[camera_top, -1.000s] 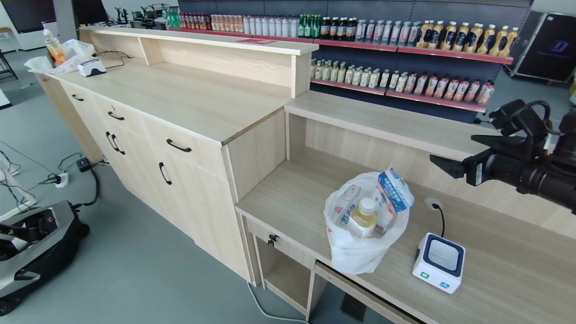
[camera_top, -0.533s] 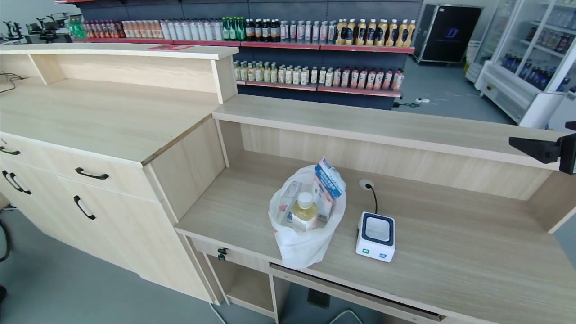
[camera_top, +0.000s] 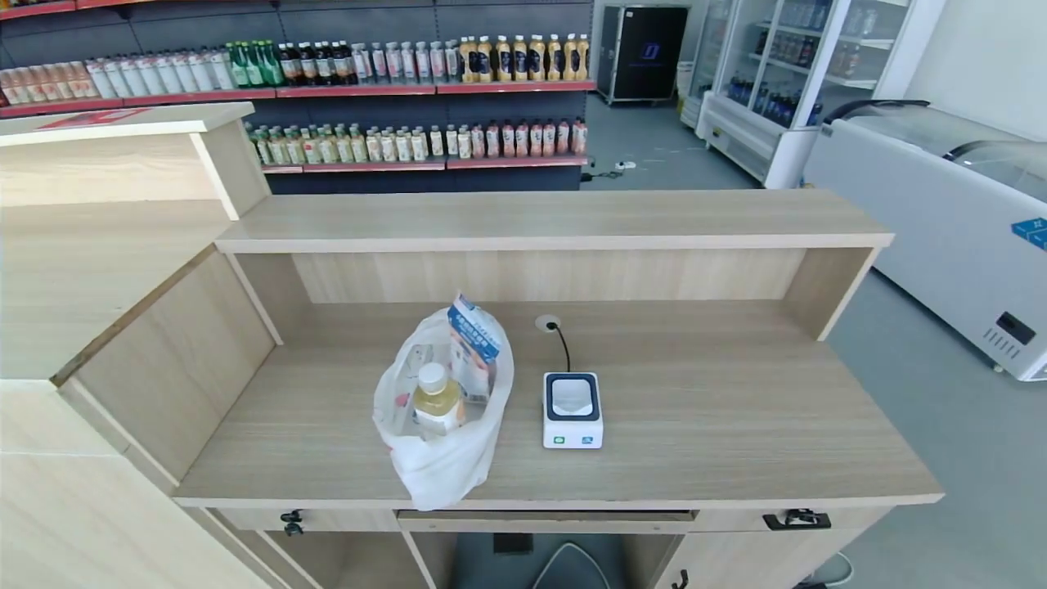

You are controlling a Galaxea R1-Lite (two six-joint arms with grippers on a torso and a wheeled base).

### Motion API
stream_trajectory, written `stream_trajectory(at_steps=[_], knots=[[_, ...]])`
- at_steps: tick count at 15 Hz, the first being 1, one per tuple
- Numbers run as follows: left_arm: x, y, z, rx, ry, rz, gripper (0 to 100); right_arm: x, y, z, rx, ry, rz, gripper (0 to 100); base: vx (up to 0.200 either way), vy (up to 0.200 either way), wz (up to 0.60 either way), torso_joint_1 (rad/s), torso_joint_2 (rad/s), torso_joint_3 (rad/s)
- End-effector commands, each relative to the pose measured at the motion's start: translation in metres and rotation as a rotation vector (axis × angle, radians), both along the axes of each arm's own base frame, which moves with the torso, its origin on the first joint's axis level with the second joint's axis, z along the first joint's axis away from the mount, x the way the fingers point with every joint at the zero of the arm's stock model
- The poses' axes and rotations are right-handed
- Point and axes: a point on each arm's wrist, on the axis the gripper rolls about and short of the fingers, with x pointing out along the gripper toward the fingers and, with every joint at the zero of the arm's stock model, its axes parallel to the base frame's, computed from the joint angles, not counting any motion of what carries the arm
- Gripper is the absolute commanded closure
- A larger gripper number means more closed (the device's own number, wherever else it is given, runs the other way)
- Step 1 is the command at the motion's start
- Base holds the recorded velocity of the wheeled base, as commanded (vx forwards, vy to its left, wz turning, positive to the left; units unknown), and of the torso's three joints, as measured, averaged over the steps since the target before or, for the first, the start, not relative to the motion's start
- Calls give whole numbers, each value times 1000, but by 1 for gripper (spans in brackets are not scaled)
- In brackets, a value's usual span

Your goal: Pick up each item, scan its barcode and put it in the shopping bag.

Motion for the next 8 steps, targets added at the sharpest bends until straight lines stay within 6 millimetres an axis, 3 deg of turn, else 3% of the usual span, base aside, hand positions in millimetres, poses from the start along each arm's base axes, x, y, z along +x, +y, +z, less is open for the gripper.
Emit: stream_trajectory(at_steps=[1, 3, 6, 8], knots=[[0, 0, 0, 0, -1, 0, 0, -41, 9, -31, 32, -51, -22, 0, 0, 0, 0, 0, 0, 0], [0, 0, 0, -2, -1, 0, 0, -52, 12, -73, 168, -120, 11, 0, 0, 0, 0, 0, 0, 0], [0, 0, 0, 0, -1, 0, 0, -63, 15, -127, 174, -212, 48, 0, 0, 0, 0, 0, 0, 0], [0, 0, 0, 0, -1, 0, 0, -73, 16, -139, 191, -224, 112, 0, 0, 0, 0, 0, 0, 0]])
